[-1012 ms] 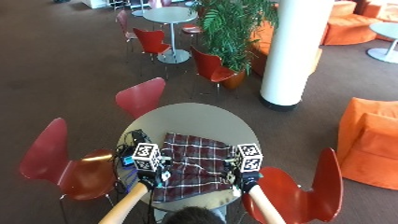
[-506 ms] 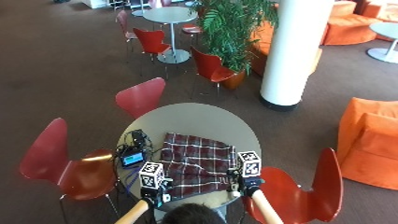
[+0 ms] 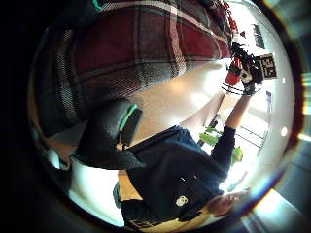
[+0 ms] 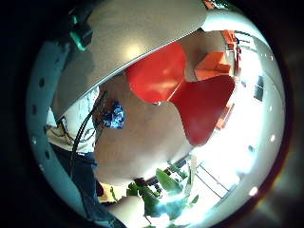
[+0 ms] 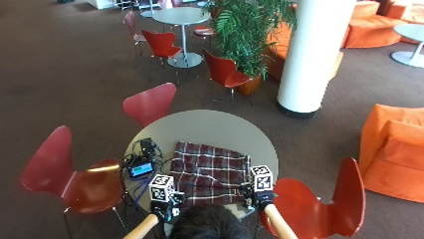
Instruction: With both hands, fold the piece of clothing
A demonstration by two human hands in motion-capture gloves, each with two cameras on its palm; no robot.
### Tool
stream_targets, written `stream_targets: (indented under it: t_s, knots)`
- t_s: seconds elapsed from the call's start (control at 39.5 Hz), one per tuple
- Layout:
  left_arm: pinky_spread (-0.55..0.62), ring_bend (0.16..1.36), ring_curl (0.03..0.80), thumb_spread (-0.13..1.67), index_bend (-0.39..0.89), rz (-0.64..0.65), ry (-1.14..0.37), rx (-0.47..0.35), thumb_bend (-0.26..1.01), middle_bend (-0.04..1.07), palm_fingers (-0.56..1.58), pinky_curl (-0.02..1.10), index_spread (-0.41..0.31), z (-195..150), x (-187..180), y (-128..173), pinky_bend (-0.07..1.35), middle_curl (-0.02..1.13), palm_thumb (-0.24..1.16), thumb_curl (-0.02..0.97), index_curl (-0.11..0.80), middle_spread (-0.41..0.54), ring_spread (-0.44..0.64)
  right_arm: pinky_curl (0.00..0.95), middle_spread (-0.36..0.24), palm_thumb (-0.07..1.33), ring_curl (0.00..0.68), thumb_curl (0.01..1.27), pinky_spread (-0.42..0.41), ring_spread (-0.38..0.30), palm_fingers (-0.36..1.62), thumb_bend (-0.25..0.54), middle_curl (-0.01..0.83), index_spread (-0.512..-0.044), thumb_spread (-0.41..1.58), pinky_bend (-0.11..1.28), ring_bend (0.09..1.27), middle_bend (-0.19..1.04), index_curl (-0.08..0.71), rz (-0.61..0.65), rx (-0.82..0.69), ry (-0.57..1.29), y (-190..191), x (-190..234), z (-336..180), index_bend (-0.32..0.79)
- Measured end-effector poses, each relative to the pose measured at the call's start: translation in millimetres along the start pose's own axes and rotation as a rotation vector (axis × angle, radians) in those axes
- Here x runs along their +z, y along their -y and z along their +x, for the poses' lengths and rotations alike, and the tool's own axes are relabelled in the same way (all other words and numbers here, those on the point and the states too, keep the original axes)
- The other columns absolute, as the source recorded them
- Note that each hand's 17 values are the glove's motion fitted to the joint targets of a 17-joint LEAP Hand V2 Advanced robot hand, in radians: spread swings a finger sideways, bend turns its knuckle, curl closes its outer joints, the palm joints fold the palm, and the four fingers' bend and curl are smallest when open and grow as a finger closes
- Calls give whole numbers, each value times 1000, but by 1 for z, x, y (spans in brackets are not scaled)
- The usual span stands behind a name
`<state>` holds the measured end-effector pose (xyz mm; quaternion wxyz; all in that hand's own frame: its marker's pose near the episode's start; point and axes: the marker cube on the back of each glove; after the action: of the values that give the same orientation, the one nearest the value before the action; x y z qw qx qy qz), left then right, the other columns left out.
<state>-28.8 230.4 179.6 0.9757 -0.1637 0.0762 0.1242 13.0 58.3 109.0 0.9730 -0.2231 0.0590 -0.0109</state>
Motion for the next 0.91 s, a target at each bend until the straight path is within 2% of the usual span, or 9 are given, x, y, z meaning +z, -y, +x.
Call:
stream_targets:
  t_s: [0.08, 0.1, 0.18, 0.25, 0.33, 0.46, 0.56, 0.73, 0.91]
  knots:
    - [75, 444, 277, 980, 273, 71, -3, -1, -5, 314, 519, 336, -155, -2, -2, 2, 371, 313, 352, 322, 376, -20, 131, 356, -94, 718, 341, 350, 47, -51, 498, -8, 346, -380, 1045, 559, 484, 189, 238, 96, 9, -22, 5, 0, 3, 140]
    - [38, 424, 274, 994, 264, 101, 1, -3, 8, 351, 607, 341, -169, -4, -2, 4, 384, 330, 382, 327, 377, -52, 99, 352, -109, 761, 343, 359, 20, -68, 578, 13, 352, -374, 1044, 537, 478, 200, 261, 143, 9, -32, 8, 0, 6, 202]
    - [-57, 386, 263, 1020, 242, 193, 43, -9, 34, 362, 761, 340, -193, -5, -4, 6, 402, 339, 462, 339, 379, -112, 23, 346, -131, 800, 340, 365, -49, -108, 693, 16, 344, -367, 1044, 553, 491, 169, 262, 264, -15, -38, 24, 2, 10, 172]
    - [-162, 361, 266, 1050, 213, 260, 106, -18, 65, 364, 935, 355, -220, -3, -4, 4, 446, 355, 547, 352, 382, -161, -75, 351, -200, 855, 350, 371, -144, -151, 850, 34, 343, -361, 1064, 581, 506, 162, 271, 333, -40, -25, 61, 24, 17, 167]
    - [-239, 338, 276, 1070, 215, 275, 173, -9, 71, 352, 1076, 367, -245, 3, -3, 0, 460, 371, 591, 357, 394, -204, -153, 357, -230, 897, 363, 373, -220, -183, 974, 43, 346, -355, 1071, 594, 516, 163, 282, 391, -42, -98, 83, 41, 20, 163]
    - [-296, 297, 305, 1118, 233, 227, 241, 18, 61, 356, 1138, 387, -273, 12, -9, -15, 429, 412, 618, 349, 421, -244, -219, 367, -228, 955, 385, 373, -283, -208, 1130, 56, 353, -330, 1096, 585, 517, 164, 320, 481, -63, -292, 70, 42, 10, 185]
    - [-312, 297, 323, 1160, 210, 123, 218, 39, 47, 420, 1192, 384, -290, 14, -22, -37, 378, 444, 619, 334, 430, -277, -257, 377, -225, 958, 402, 363, -313, -222, 1221, 53, 366, -321, 1160, 592, 532, 182, 344, 450, -123, -318, 47, 36, 2, 175]
    - [-321, 399, 371, 1257, 153, 5, 80, 125, 28, 474, 1226, 383, -288, 18, -80, -74, 332, 484, 606, 303, 428, -309, -318, 374, -237, 968, 414, 342, -338, -242, 1258, 52, 401, -316, 1250, 575, 540, 230, 356, 292, -224, -211, 11, 1, 8, 153]
    - [-331, 526, 423, 1335, 144, -72, 8, 114, 12, 516, 1251, 391, -276, 4, -139, -47, 323, 522, 587, 278, 420, -328, -343, 377, -233, 980, 423, 334, -360, -247, 1288, 48, 427, -307, 1295, 586, 567, 259, 353, 110, -252, -90, -15, -68, 8, 135]
